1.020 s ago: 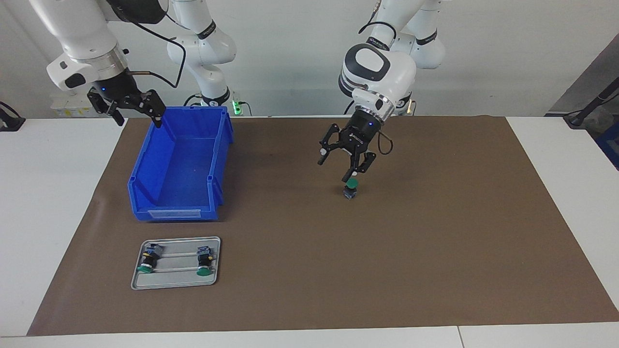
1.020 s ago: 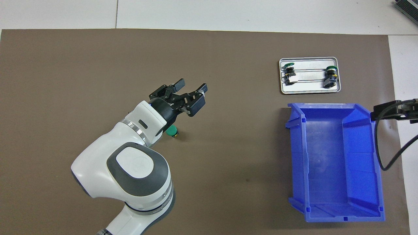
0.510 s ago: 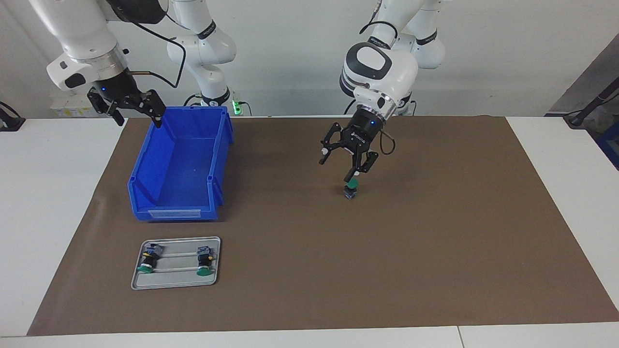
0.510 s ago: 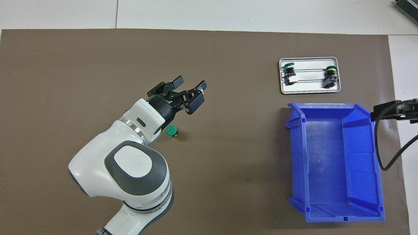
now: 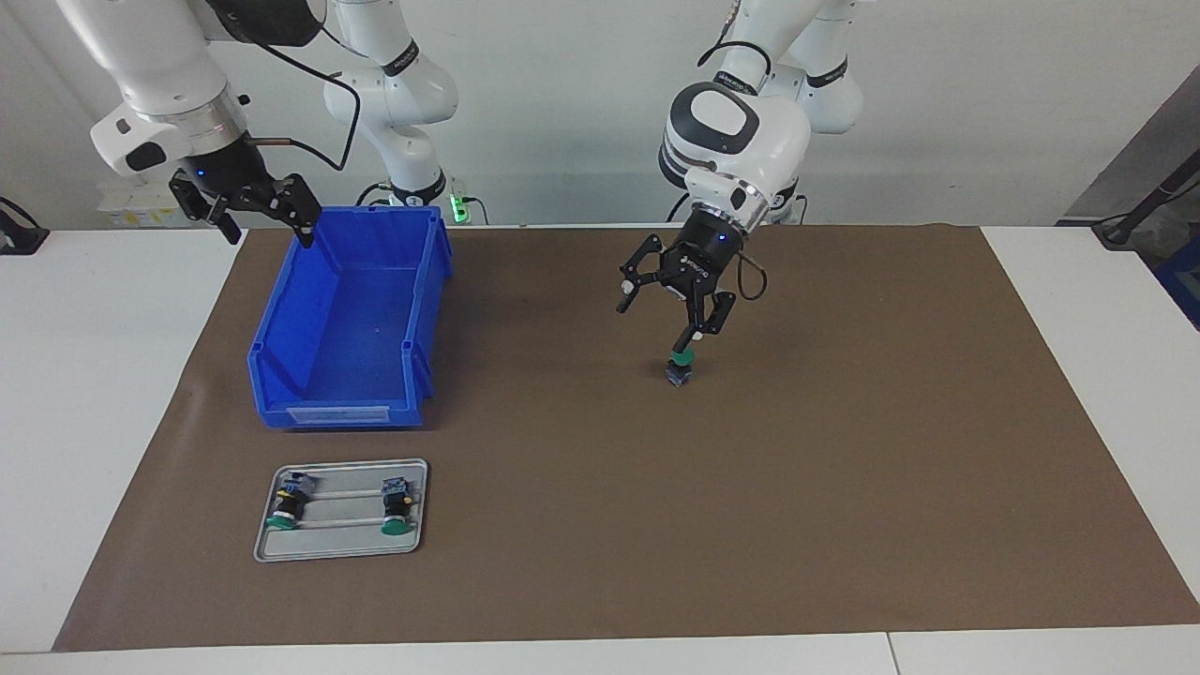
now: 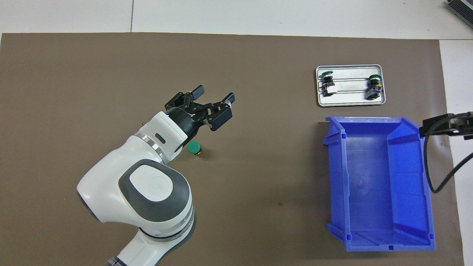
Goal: Place and press button with both arms
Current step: 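Raise the open left gripper up and away from the button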
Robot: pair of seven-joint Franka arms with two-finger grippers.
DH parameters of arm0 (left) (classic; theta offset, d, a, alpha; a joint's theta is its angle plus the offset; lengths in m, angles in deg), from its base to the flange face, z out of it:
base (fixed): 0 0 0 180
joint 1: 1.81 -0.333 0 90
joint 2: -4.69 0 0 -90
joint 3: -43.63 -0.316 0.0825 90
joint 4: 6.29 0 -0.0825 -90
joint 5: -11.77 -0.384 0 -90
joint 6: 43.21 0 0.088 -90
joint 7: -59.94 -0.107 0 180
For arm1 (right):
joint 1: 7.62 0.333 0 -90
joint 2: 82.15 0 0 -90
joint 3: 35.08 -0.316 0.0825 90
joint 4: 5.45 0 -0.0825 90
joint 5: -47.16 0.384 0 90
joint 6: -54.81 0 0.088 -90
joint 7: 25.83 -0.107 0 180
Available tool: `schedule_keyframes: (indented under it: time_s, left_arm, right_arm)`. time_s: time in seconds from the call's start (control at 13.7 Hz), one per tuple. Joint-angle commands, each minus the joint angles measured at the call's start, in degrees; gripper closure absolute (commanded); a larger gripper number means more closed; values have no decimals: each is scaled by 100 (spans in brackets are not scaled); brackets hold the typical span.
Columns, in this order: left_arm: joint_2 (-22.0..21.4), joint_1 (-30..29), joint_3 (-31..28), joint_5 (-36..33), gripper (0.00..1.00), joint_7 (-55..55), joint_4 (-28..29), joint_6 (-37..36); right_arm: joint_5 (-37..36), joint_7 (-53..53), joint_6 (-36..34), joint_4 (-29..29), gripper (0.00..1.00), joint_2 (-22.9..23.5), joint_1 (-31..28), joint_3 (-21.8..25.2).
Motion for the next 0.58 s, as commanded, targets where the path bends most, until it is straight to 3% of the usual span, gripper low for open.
schedule_keyframes:
  time_s: [0.0, 0.51]
  left_arm:
    - [-36, -26, -6, -345, 0, 52, -46, 54]
    - [-36, -622, -32, -2628, 0, 52, 24, -463]
  right_arm:
    - [19, 97, 38, 41, 0, -56, 4, 14]
    - [19, 97, 47, 41, 0, -56, 4, 14]
